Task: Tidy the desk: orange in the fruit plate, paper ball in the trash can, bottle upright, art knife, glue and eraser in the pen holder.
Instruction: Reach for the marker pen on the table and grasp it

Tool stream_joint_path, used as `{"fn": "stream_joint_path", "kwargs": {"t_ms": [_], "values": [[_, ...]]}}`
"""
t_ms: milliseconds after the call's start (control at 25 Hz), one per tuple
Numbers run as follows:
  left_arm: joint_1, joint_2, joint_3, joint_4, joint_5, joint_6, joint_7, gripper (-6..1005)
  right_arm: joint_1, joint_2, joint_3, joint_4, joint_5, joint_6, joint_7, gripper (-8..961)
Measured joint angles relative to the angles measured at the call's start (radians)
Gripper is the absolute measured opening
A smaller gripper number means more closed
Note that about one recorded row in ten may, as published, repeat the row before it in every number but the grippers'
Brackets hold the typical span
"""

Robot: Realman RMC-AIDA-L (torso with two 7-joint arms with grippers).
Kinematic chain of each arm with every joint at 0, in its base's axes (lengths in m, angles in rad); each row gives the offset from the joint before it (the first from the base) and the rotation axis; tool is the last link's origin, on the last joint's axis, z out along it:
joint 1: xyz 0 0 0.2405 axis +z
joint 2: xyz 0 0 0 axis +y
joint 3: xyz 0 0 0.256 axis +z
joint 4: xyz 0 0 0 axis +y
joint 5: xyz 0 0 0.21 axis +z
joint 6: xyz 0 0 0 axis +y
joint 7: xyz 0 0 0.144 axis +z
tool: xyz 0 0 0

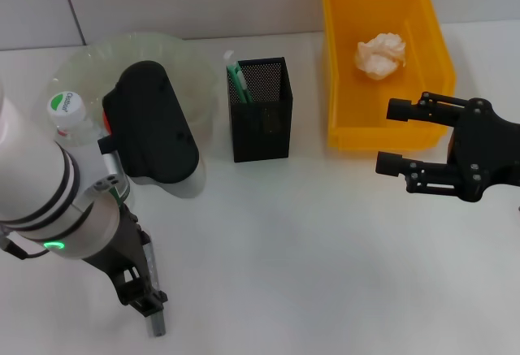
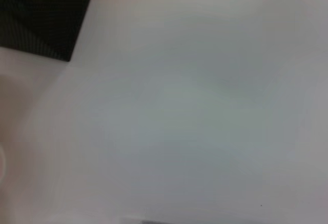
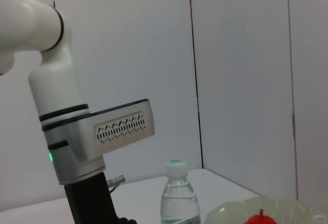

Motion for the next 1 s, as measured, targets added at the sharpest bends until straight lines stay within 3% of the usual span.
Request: {"fn": "stream_joint_path", "kwargs": {"t_ms": [1000], "values": [[-0.018,-0.006,0.025,-0.075,-0.017,-0.064,-0.356,811,0.005,0.000,-0.001,0.000,-0.007,0.003,0.002,762]]}}
